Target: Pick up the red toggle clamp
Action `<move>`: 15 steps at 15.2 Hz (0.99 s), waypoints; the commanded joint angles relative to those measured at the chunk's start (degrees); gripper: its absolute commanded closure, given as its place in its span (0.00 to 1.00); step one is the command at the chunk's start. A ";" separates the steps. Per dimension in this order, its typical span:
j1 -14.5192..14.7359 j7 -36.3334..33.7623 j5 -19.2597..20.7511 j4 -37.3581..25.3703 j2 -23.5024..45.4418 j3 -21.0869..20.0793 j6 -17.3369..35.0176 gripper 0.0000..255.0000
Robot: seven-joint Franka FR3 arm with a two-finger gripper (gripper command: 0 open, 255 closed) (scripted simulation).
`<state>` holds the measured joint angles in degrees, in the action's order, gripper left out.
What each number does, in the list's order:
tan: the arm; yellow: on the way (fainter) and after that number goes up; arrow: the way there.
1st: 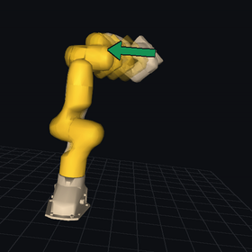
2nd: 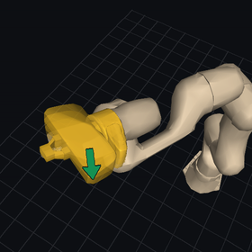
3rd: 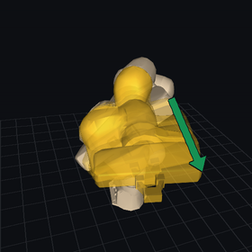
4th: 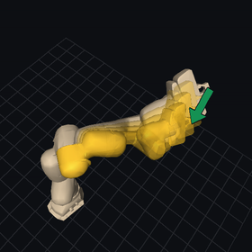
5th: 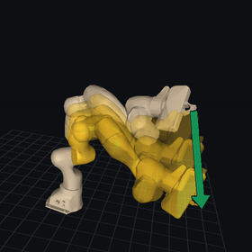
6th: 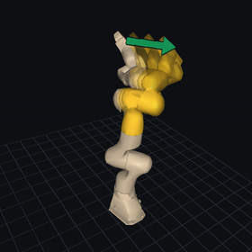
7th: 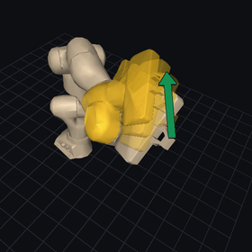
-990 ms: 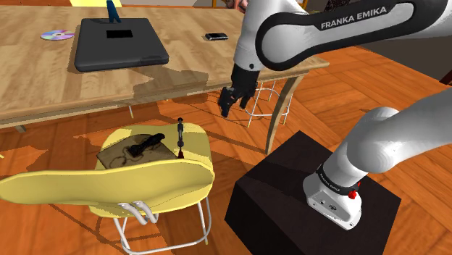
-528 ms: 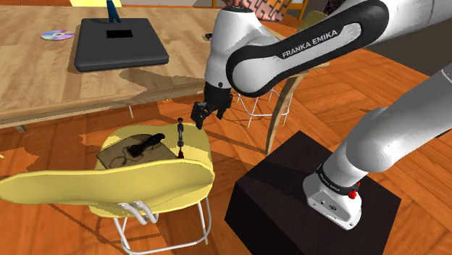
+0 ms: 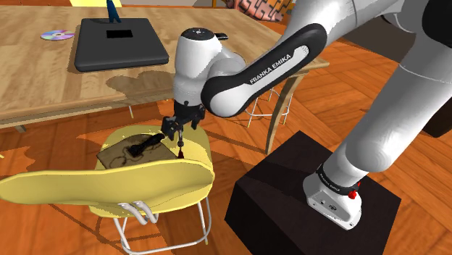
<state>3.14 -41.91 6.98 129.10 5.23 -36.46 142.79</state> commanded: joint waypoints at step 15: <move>2.09 -6.23 7.92 0.31 6.40 2.00 5.39 1.00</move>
<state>5.23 -48.14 14.88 129.41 11.58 -34.48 148.16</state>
